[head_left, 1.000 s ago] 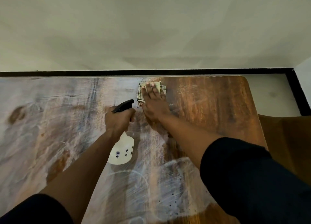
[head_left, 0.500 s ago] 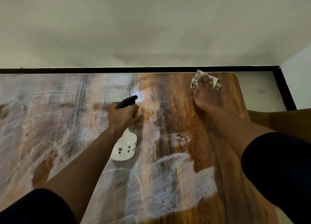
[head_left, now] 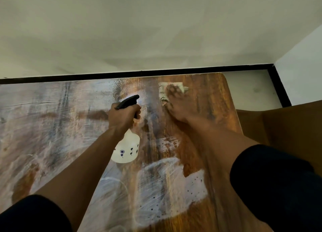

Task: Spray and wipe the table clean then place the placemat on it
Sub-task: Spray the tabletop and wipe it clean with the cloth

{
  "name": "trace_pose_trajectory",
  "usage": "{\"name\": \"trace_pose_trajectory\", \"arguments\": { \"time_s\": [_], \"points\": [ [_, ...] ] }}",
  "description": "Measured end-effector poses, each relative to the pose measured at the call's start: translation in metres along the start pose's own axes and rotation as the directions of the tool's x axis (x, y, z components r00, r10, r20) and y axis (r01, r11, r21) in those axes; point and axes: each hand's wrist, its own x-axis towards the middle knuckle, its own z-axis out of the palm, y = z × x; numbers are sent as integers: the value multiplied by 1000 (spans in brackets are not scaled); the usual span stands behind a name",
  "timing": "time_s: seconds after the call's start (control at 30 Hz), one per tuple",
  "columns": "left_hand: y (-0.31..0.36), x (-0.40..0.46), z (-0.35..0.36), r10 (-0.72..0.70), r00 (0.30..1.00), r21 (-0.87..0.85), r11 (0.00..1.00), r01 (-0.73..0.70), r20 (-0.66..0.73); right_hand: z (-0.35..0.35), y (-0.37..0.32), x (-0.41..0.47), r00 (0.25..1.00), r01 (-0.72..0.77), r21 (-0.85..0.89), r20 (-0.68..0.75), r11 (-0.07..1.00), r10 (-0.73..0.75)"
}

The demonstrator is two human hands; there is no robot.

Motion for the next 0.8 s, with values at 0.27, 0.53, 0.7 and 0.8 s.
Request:
{"name": "trace_pose_trajectory", "arguments": {
  "time_s": [0.27, 0.53, 0.7, 0.8],
  "points": [
    [0, 3, 31, 10, 998, -14, 1000, -10, 58, -24, 119, 0, 909, -408, 92, -54, 908, 414],
    [7, 3, 38, 25, 999, 4, 1000, -26, 46, -26, 40, 36, 990, -134, 47, -32, 990, 135],
    [15, 6, 55, 5, 1000, -3, 1000, -5, 3, -21, 18, 43, 999, -16, 15, -33, 1000, 16],
    [17, 9, 67, -9, 1000, -4, 1000, 9, -4, -31, 52, 36, 974, -187, 59, -117, 981, 193]
  ]
}}
